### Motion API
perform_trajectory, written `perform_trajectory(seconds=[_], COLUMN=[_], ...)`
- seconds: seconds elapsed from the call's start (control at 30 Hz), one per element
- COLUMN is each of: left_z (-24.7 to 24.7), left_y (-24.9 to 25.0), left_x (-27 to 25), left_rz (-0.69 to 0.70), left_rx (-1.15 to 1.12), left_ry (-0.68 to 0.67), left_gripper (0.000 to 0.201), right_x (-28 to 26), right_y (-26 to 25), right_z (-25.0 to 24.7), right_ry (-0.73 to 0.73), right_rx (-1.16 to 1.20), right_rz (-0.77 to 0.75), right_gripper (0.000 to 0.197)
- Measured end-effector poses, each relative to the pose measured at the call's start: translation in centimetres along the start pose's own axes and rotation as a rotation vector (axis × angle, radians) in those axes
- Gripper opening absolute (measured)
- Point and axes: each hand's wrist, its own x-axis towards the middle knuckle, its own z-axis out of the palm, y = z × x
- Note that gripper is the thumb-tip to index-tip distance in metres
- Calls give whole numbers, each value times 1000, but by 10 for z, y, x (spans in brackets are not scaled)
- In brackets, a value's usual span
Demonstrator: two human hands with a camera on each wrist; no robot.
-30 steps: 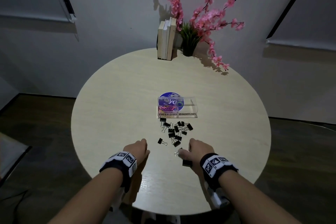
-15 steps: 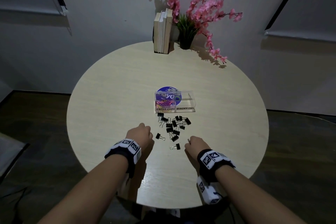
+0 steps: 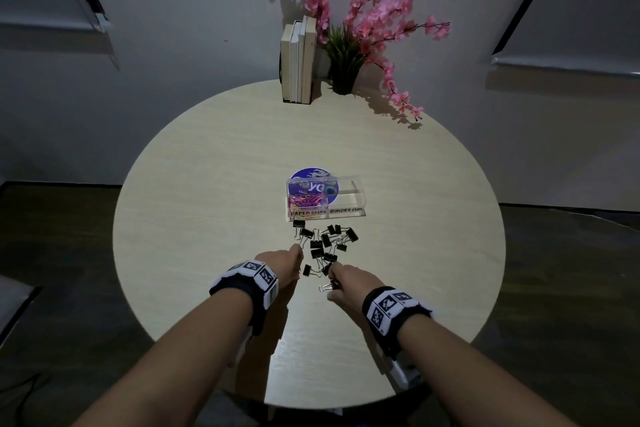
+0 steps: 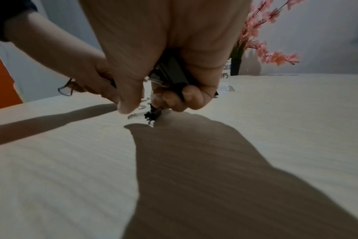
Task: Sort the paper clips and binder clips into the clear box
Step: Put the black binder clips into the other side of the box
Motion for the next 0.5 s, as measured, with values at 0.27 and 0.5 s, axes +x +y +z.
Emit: perform_trajectory(seconds=[0.27,0.5], left_z=[-5,-3], left_y=[7,15], left_x=[-7,-5], left_rz=[141,169], left_rx=[-22,-41], left_ry=[-6,-4], left_gripper=[47,40], right_x=[9,10], right_y=[4,10], right_z=[-7,-13], right_ry=[8,202], right_rx=[70,273], right_rz=[47,89], right_gripper=[14,22])
